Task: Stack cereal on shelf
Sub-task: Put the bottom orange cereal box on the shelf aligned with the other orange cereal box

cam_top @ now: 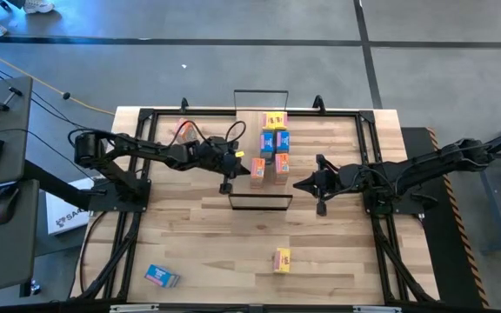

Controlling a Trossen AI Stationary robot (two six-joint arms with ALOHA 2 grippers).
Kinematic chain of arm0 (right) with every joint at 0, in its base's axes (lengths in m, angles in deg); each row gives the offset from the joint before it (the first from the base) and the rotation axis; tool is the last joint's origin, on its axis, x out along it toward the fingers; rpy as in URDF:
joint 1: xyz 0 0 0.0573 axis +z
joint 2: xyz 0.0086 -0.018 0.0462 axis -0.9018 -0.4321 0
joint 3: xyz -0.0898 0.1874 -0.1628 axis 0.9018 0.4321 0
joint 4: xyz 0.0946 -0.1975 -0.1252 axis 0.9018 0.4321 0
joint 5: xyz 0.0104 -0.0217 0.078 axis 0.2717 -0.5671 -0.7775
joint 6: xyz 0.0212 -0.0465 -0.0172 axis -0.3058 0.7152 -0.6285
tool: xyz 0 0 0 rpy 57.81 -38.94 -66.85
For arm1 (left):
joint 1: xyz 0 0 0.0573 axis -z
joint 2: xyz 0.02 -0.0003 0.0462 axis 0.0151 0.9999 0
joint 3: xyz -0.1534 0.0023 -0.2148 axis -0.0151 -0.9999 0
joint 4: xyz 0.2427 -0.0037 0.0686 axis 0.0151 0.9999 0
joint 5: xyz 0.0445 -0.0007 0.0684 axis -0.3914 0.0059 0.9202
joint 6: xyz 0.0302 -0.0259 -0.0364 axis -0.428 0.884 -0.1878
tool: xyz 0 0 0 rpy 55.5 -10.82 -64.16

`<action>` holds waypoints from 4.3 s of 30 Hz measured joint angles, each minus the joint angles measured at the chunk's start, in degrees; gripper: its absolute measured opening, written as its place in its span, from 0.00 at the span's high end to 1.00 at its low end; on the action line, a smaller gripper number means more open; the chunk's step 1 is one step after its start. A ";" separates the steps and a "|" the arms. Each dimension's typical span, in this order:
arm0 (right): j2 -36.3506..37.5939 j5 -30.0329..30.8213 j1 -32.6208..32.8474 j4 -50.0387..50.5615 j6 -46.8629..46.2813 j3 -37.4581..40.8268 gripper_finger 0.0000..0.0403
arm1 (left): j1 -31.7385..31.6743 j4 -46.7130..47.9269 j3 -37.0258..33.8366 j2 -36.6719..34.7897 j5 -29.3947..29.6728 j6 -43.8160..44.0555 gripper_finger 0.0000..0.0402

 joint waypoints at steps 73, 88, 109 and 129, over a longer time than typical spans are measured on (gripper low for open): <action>-0.02 6.44 -0.06 3.50 -1.01 0.00 1.00 | 7.29 32.15 25.57 2.83 4.16 6.49 1.00; -0.02 6.43 -0.06 3.45 -1.11 0.00 1.00 | 7.25 23.43 25.57 5.84 4.22 6.99 1.00; -7.90 6.96 -5.23 2.25 -0.98 0.00 1.00 | 2.98 38.19 23.03 -5.74 7.93 6.44 1.00; -11.97 -0.05 -9.57 -3.44 -1.40 0.00 1.00 | 0.16 18.11 12.98 -0.53 -5.69 9.50 1.00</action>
